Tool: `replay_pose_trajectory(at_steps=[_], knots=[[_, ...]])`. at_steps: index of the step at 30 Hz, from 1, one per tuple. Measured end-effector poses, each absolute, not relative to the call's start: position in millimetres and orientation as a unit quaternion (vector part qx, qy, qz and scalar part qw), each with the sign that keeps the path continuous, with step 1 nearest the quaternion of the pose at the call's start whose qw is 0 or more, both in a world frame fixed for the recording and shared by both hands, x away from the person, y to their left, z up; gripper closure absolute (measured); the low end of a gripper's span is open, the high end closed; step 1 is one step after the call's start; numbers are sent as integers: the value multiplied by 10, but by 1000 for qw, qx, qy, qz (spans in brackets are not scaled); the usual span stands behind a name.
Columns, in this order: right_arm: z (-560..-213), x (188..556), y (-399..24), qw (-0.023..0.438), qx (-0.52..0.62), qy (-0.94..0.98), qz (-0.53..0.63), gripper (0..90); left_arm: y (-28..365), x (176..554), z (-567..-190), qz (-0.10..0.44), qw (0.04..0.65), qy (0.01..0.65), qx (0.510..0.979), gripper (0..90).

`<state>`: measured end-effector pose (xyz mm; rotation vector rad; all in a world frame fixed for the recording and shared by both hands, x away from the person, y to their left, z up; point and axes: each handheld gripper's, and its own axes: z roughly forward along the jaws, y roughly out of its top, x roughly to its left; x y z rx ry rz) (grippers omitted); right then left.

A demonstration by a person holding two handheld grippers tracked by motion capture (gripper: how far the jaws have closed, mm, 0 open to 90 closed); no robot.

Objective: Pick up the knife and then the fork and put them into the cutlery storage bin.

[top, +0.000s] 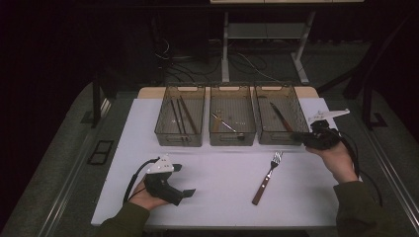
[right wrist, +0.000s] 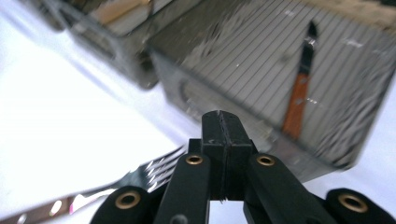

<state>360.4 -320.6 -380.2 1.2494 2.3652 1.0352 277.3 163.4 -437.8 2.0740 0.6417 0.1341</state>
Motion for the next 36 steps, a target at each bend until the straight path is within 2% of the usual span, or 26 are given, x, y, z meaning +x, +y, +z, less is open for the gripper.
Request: replay_pose_trajectory(at_steps=[11,20,36], knots=[[-4136,3394,-3003,111,417,857,281,898,1631,2766,-4372,58,462,261,846,0],[-4313,3522,-2891,123,425,867,231,899,1630,2772,-4377,59,461,260,847,0],[-4328,3754,-2713,119,438,861,228,899,1635,2779,-4380,56,463,262,845,0]])
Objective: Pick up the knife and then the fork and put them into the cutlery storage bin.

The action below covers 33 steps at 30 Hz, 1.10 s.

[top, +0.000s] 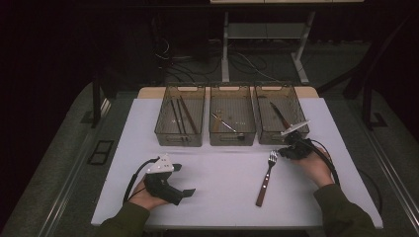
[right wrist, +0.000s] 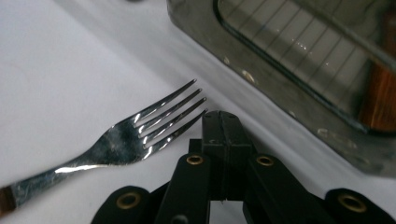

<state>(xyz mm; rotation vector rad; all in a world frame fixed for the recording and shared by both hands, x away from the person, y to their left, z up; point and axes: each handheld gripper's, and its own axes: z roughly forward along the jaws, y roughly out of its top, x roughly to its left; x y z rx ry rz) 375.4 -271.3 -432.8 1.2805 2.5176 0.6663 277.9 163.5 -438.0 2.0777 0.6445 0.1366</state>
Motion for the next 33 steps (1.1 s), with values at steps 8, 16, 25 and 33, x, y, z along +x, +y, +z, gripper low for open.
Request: replay_pose_trajectory(at_steps=[8,16,25,33], knots=[[-4315,3857,-2474,114,423,866,240,899,1639,2779,-4379,55,464,261,844,0],[-4327,3920,-2164,100,401,875,252,899,1639,2779,-4378,54,466,260,844,0],[-4327,3892,-1827,88,365,891,255,899,1639,2776,-4376,54,467,259,844,0],[-4311,3746,-1574,39,320,905,278,899,1636,2774,-4375,54,466,260,844,0]])
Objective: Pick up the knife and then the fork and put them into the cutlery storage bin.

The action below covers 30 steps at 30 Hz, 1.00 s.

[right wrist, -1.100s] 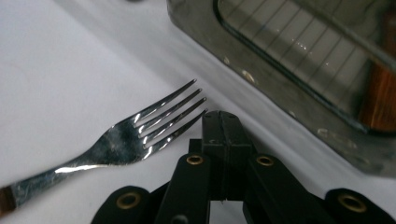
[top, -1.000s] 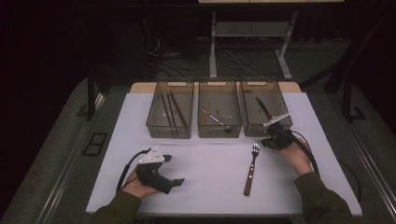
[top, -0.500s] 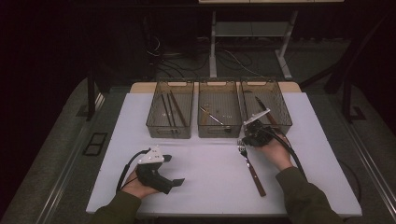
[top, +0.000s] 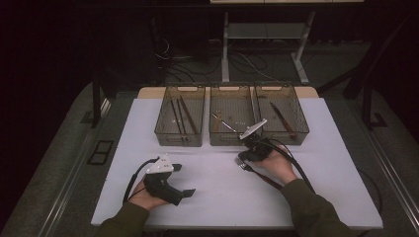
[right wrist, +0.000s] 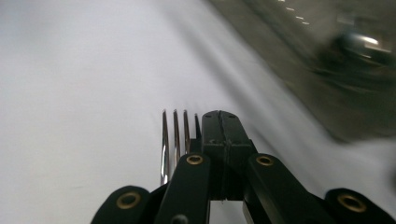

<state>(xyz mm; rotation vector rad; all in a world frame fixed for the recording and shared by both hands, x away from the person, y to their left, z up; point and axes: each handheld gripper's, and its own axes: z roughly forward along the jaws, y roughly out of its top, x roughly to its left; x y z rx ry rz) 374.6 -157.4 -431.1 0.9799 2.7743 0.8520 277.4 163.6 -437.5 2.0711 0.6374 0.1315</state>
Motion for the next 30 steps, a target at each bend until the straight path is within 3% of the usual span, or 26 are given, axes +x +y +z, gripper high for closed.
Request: replay_pose_trajectory(at_steps=[8,19,30], knots=[[-4202,3650,-1543,48,287,917,271,890,1639,2771,-4373,54,467,260,844,0],[-3980,3405,-2029,30,279,933,228,636,1631,2771,-4376,55,465,261,844,0],[-4120,3267,-2005,6,234,966,110,653,1631,2776,-4382,54,463,262,845,0]])
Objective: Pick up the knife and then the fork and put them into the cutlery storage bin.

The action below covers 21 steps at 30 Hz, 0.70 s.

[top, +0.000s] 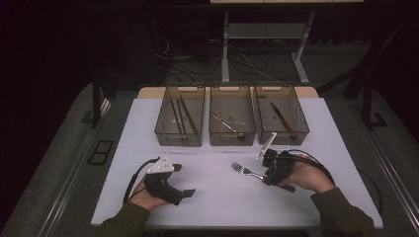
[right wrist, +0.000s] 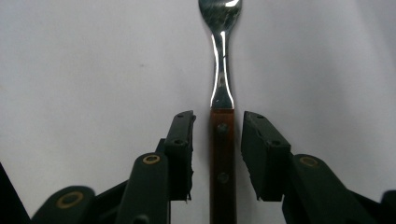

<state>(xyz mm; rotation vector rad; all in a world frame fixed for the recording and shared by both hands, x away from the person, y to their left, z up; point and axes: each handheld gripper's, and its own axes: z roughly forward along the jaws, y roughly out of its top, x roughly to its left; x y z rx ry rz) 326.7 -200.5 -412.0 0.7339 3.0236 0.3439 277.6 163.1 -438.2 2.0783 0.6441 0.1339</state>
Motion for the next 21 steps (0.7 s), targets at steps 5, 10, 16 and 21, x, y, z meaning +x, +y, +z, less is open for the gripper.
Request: replay_pose_trajectory(at_steps=[5,10,16,21], knots=[[-4167,3281,-1935,12,220,973,69,694,1634,2777,-4381,54,463,261,846,0],[-4186,3298,-1921,18,216,974,57,765,1631,2777,-4383,54,463,261,845,0],[-4182,3305,-1947,14,214,975,65,773,1636,2776,-4379,55,463,261,846,0],[-4138,3315,-2041,14,240,966,99,773,1636,2777,-4380,54,463,261,845,0]])
